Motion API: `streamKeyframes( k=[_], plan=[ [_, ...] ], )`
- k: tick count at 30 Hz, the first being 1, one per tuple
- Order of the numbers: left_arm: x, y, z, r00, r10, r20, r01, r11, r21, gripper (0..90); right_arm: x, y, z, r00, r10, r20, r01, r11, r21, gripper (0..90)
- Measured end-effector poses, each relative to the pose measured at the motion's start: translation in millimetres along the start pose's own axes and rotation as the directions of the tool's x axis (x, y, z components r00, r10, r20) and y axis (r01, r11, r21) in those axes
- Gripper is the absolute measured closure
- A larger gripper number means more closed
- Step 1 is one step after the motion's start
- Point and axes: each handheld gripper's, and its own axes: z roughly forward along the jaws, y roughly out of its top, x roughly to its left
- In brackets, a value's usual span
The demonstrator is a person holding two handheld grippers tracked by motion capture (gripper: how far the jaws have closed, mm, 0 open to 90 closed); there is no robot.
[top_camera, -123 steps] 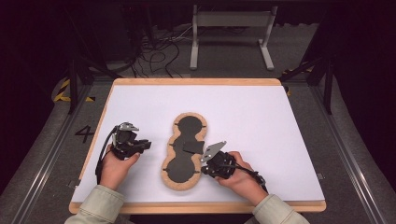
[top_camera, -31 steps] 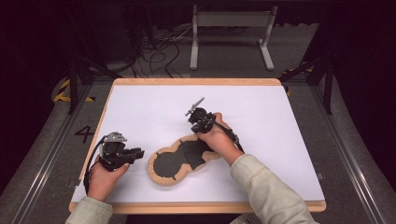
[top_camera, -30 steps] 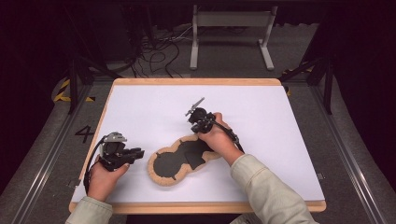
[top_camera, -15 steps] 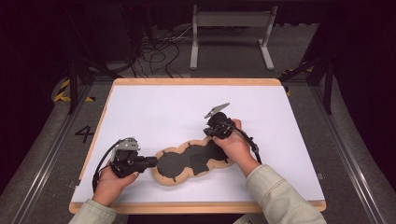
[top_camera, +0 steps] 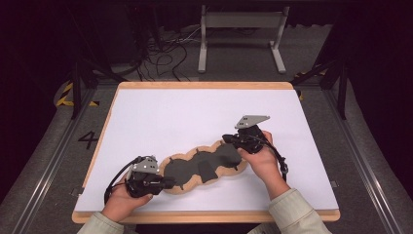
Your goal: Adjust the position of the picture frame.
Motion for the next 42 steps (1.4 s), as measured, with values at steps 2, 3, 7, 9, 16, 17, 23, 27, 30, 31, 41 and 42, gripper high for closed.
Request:
streamKeyframes(
  k=[2,3,7,9,16,17,23,27,30,31,41,42],
  plan=[
    [-2.4,1.6,2.0,0.9997,0.025,0.006,-0.025,0.9997,0.005,81.3,1.5,0.0,-3.3,0.9998,-0.01,-0.018,0.01,1.0,-0.001,90.0],
    [-9.1,4.2,6.6,0.9987,0.036,0.037,-0.037,0.9983,0.044,81.6,2.6,-0.1,-7.5,0.9998,-0.005,-0.02,0.005,1.0,-0.015,90.0],
    [-8.5,4.9,10.7,0.9973,0.057,0.045,-0.06,0.9961,0.065,82.3,6.1,-0.4,-13.2,0.9998,-0.015,-0.015,0.015,1.0,-0.018,90.0],
    [-8.7,5.0,12.5,0.9956,0.066,0.066,-0.071,0.9947,0.074,82.9,7.6,-0.9,-19.1,0.9998,-0.011,-0.017,0.01,1.0,-0.029,90.0],
    [-14.8,4.8,22.7,0.9886,0.093,0.119,-0.109,0.984,0.141,83.8,3.5,0.0,-30.9,0.9998,0.012,-0.017,-0.013,0.998,-0.062,90.0],
    [-14.0,4.4,25.8,0.9892,0.086,0.119,-0.104,0.9825,0.155,84.2,2.5,0.4,-32.5,0.9997,0.015,-0.018,-0.016,0.998,-0.068,90.0],
    [-12.6,7.4,34.3,0.9902,0.06,0.126,-0.083,0.9781,0.191,85.4,-3.2,0.6,-39.9,0.9993,0.035,-0.012,-0.036,0.995,-0.091,90.0],
    [-12.2,6.8,44.2,0.9938,0.061,0.093,-0.081,0.9686,0.235,86.2,-6.8,-0.3,-45.9,0.9984,0.054,-0.015,-0.056,0.993,-0.108,90.0],
    [-9.5,5.5,43.5,0.9942,0.047,0.097,-0.068,0.973,0.221,87.1,-7.9,-0.9,-49.3,0.9984,0.056,-0.01,-0.057,0.992,-0.115,90.0],
    [-8.6,5.1,43.4,0.995,0.046,0.088,-0.064,0.9742,0.216,87.3,-8.3,-1.0,-50.1,0.9983,0.058,-0.01,-0.059,0.991,-0.117,90.0],
    [11.5,4.7,40.2,0.9998,-0.001,-0.021,0.005,0.9839,0.179,89.5,-8.2,-5.0,-58.0,0.9973,0.071,-0.021,-0.073,0.989,-0.125,90.0],
    [13.0,3.7,39.9,0.9994,-0.03,-0.019,0.033,0.9842,0.174,89.0,-8.0,-5.9,-58.8,0.997,0.075,-0.019,-0.076,0.989,-0.125,90.0]
  ],
)
